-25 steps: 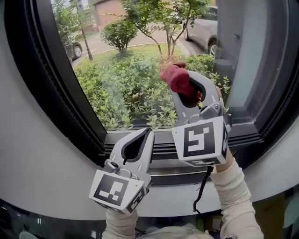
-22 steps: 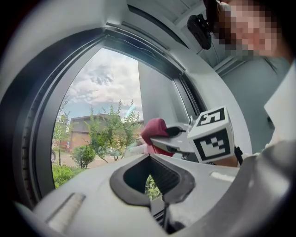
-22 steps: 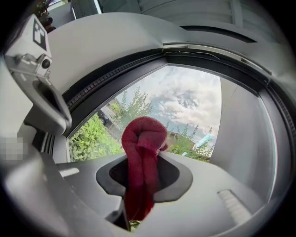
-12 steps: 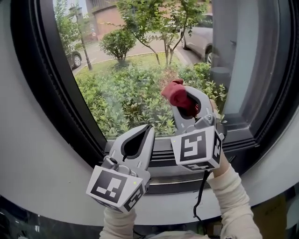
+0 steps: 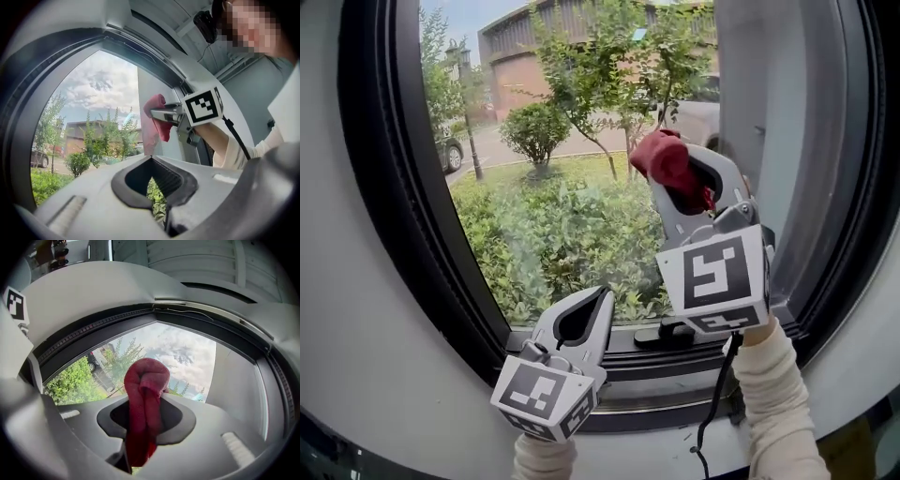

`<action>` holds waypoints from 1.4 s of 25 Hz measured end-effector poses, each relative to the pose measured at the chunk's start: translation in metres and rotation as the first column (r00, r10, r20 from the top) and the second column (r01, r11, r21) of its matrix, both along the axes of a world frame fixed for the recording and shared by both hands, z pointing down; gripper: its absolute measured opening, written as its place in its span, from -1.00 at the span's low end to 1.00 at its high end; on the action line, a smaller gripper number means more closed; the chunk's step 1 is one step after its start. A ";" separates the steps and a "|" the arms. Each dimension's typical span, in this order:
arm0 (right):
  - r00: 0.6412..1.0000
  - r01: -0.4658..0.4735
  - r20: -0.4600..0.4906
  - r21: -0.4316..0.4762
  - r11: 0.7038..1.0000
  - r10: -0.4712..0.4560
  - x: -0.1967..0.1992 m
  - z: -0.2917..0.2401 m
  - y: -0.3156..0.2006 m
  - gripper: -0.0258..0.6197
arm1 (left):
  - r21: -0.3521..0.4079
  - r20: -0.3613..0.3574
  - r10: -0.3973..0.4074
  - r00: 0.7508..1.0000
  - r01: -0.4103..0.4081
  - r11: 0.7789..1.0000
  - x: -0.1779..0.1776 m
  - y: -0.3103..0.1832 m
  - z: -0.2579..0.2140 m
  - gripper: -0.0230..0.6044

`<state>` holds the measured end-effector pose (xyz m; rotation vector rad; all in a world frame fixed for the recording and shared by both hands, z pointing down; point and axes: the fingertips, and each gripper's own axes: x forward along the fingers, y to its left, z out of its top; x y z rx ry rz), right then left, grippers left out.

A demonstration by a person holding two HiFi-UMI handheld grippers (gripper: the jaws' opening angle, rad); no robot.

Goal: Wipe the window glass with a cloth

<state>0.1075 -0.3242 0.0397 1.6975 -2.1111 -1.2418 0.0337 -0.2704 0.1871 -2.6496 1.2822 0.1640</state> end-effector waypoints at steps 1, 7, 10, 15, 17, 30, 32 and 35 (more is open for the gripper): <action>1.000 -0.002 0.004 0.015 1.000 0.002 0.002 -0.011 0.000 -0.52 | 0.003 -0.004 0.005 1.000 -0.005 1.000 0.000 -0.002 0.000 -0.93; 1.000 -0.009 0.028 0.050 0.999 0.008 0.010 -0.061 0.001 -0.52 | 0.014 -0.025 -0.001 1.000 0.002 1.000 -0.002 -0.010 -0.010 -0.93; 1.000 -0.007 0.028 0.044 0.999 0.006 0.008 -0.056 0.000 -0.53 | 0.014 -0.031 -0.004 1.000 0.005 1.000 -0.003 -0.015 -0.006 -0.93; 0.999 -0.024 0.023 0.056 0.998 0.023 0.006 -0.053 -0.002 -0.54 | 0.020 -0.027 0.004 1.000 -0.003 1.000 0.001 -0.015 -0.009 -0.93; 0.999 -0.034 0.027 0.054 0.998 0.033 0.009 -0.048 -0.001 -0.55 | 0.017 -0.025 0.008 1.000 -0.008 1.000 0.005 -0.013 -0.009 -0.93; 0.996 -0.023 0.087 -0.071 0.997 0.029 0.039 0.037 -0.001 -0.55 | -0.039 0.007 0.028 1.000 -0.028 0.999 0.037 0.009 0.020 -0.93; 0.996 -0.030 0.084 -0.094 0.995 0.038 0.043 0.053 -0.001 -0.55 | -0.046 0.010 0.030 1.000 -0.029 0.999 0.040 0.013 0.024 -0.93; 0.995 -0.039 0.083 -0.132 0.991 0.051 0.051 0.076 0.000 -0.55 | -0.067 0.016 0.031 0.999 -0.030 0.997 0.047 0.021 0.029 -0.93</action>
